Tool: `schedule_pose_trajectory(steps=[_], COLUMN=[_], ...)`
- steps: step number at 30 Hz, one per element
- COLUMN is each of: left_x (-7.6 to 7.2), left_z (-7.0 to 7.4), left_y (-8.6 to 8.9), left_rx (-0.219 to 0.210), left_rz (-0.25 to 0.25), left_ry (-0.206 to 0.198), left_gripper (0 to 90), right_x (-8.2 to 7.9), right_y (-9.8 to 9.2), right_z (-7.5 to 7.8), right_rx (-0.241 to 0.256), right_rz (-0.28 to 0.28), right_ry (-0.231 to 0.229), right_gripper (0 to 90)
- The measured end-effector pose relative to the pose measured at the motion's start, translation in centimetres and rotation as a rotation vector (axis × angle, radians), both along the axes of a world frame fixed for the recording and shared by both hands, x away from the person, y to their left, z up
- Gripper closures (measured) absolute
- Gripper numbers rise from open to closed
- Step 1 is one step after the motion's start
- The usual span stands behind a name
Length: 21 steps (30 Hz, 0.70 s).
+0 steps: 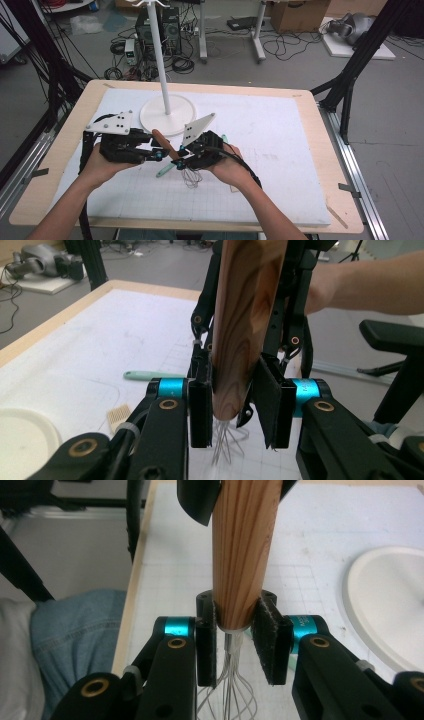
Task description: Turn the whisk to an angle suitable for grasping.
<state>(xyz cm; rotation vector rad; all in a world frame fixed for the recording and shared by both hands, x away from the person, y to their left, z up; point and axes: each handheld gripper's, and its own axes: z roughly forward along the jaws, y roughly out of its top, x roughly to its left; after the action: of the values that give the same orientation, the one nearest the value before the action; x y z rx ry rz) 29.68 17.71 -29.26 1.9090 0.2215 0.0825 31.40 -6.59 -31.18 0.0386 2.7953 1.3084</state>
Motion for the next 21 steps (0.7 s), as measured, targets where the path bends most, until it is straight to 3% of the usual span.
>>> schedule_pose_trajectory(steps=[3,7,12,21], left_x=[0.07,0.14,0.16,0.30], left_z=[0.07,0.01,0.21,0.93], left_y=[-0.25,-0.43,-0.28,-0.14], left_rx=[-0.002,-0.013,-0.038,-0.060], left_rz=[-0.001,-0.023,0.019,0.123], left_ry=[0.006,0.011,0.028,0.039], left_gripper=[63.6,67.5,70.4,70.6], right_x=[0.12,0.16,0.30,-0.30], right_y=[0.05,0.34,0.31,0.76], right_z=[0.09,0.06,0.05,0.16], right_rx=[0.028,0.054,0.079,0.069], right_rz=[0.014,0.040,0.023,-0.097], right_ry=[0.024,0.047,0.062,-0.024], right_gripper=[73.4,73.4,72.9,66.4])
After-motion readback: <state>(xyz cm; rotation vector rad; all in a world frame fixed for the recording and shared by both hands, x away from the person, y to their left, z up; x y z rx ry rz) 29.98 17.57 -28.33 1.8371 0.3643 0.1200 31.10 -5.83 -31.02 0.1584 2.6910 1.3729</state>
